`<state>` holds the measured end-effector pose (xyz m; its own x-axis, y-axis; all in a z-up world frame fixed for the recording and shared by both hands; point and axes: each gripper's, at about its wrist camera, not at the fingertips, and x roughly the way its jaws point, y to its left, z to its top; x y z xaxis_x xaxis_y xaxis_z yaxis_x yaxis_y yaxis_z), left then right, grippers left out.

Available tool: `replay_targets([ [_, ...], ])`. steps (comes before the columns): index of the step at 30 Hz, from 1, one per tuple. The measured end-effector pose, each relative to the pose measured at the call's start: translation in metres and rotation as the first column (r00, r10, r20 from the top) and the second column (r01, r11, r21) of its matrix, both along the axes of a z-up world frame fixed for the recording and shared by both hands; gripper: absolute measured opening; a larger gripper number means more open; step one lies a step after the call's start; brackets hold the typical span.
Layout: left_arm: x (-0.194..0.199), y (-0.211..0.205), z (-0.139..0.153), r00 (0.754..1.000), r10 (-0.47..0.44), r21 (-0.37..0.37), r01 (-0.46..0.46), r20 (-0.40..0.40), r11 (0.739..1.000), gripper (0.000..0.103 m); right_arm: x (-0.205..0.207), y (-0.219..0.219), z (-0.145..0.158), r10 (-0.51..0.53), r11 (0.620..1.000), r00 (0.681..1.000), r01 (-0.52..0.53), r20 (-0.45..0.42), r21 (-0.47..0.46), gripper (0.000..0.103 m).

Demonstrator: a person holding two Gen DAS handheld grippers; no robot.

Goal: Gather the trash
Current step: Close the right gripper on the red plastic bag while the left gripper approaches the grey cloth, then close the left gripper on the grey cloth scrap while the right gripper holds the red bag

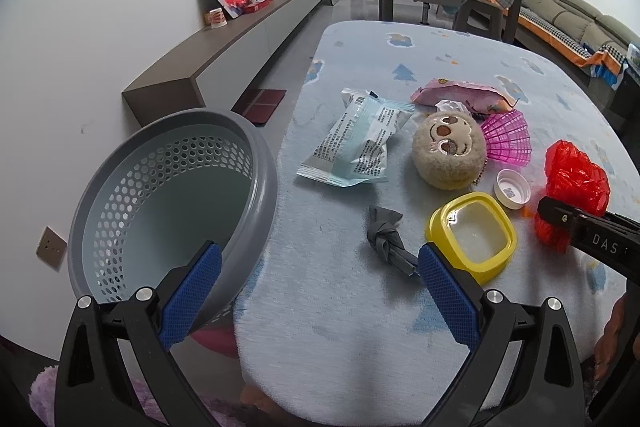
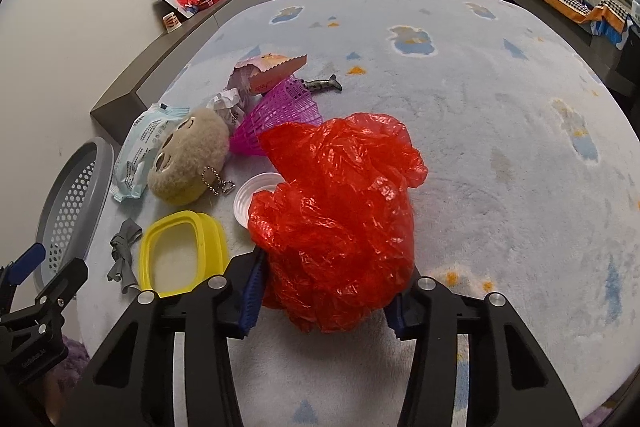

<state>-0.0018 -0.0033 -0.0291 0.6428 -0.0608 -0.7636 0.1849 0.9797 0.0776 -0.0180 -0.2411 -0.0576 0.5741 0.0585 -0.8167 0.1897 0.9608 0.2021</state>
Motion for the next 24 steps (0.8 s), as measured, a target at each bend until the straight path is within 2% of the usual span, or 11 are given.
replay_targets([
  [8, -0.009, -0.017, -0.003, 0.999, -0.036, 0.001, 0.036, 0.003, 0.999, 0.097, -0.028, -0.013, 0.017, -0.03, 1.0, 0.999, 0.031, 0.041, -0.004, 0.047],
  [12, -0.003, -0.019, -0.013, 1.0, -0.001, 0.025, 0.001, -0.012, 1.0, 0.097, -0.035, -0.012, 0.022, -0.023, 1.0, 0.998, 0.024, 0.063, -0.018, 0.047],
  [18, 0.015, -0.01, -0.021, 0.997, 0.063, 0.009, -0.063, -0.038, 0.998, 0.097, -0.039, -0.012, 0.027, -0.014, 1.0, 0.997, 0.015, 0.081, -0.005, 0.047],
  [24, 0.023, -0.011, -0.025, 0.996, 0.073, -0.002, -0.073, -0.041, 0.997, 0.094, -0.041, -0.014, 0.028, -0.015, 1.0, 0.996, 0.014, 0.089, 0.009, 0.047],
])
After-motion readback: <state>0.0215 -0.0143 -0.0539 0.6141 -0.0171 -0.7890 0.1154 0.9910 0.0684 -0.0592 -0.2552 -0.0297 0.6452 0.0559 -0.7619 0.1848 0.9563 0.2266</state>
